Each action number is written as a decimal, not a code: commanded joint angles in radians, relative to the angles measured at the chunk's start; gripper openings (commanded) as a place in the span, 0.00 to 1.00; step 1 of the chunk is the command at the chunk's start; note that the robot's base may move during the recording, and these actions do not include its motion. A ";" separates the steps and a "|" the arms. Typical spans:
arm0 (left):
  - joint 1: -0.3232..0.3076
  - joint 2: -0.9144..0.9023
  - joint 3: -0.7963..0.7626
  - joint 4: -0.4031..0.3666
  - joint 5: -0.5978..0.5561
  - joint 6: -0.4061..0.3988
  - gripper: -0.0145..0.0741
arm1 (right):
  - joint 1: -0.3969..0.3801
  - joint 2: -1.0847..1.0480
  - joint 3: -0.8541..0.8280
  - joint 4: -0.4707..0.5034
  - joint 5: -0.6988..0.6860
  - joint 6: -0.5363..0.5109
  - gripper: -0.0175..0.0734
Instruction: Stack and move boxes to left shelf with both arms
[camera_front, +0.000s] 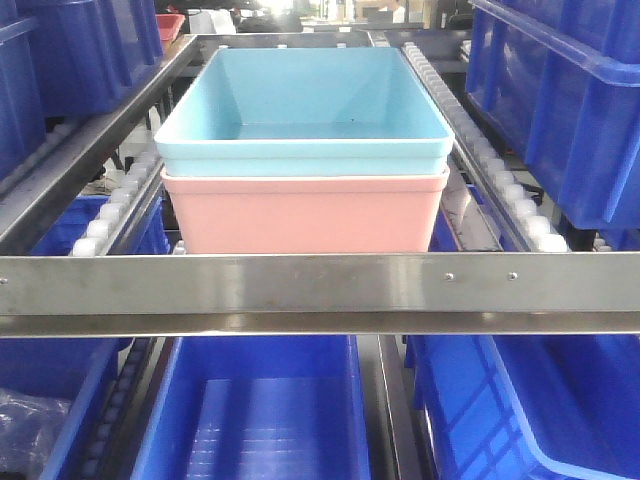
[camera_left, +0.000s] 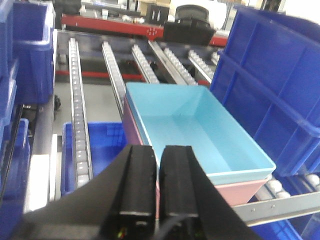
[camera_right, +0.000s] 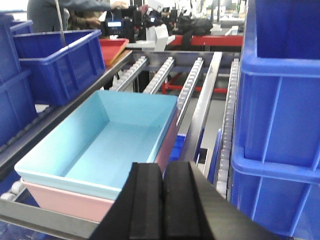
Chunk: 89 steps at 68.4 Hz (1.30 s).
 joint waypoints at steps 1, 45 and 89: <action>-0.004 -0.009 -0.026 0.014 -0.089 0.000 0.17 | -0.004 0.003 -0.027 -0.019 -0.070 -0.010 0.25; -0.004 -0.010 -0.026 0.014 -0.089 0.000 0.17 | -0.004 0.003 -0.017 -0.019 -0.066 -0.010 0.25; -0.004 -0.010 -0.026 0.014 -0.089 0.000 0.17 | -0.303 -0.347 0.464 0.360 -0.266 -0.363 0.25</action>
